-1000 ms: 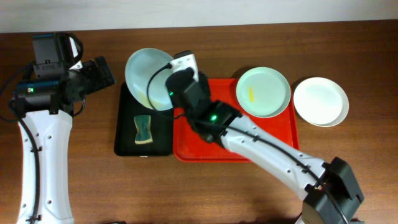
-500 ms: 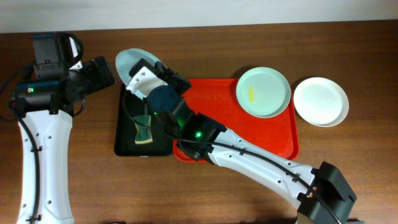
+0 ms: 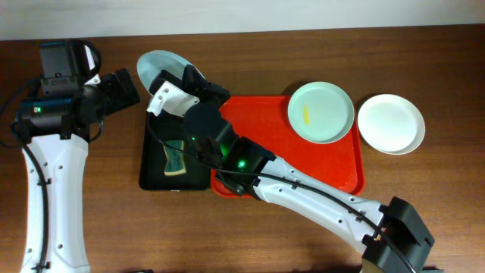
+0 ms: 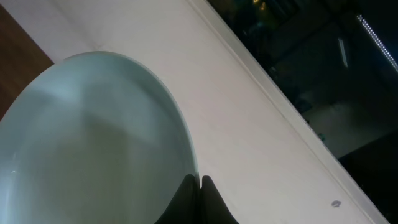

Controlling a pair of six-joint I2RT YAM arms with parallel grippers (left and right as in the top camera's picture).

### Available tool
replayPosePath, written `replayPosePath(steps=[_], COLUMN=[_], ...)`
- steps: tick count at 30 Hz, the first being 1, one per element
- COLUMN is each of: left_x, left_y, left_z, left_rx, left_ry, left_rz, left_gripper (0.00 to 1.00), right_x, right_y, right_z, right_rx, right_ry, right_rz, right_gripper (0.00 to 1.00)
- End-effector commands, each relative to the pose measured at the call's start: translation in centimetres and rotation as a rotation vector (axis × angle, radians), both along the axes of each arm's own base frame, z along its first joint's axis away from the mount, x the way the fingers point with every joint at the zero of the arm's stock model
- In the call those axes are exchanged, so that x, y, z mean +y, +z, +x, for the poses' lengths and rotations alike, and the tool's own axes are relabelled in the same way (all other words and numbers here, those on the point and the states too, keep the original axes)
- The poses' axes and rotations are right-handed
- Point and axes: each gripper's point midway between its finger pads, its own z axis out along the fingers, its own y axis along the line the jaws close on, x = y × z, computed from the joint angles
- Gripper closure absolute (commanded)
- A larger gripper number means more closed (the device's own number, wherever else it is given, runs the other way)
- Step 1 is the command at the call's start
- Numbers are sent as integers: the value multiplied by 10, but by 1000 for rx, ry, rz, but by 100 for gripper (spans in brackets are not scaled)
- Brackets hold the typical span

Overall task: Clean dirty plates on tray and stack at the side
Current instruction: 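Carry the plate right over the white plate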

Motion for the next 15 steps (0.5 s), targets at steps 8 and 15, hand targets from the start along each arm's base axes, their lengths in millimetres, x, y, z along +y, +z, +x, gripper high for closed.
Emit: replayPosePath(steps=[8,15], left_x=[0,0], left_y=[-1,-1], left_z=[1,1], left_rx=[0,0], left_ry=[7,7], left_rz=[-11,-11], left_gripper=[1,1], right_x=[-47,-89], right_y=[-5,-102], right_z=[30,45], right_rx=[105,585], right_ry=[-192,-308], right_rz=[422,720], right_gripper=[96,96])
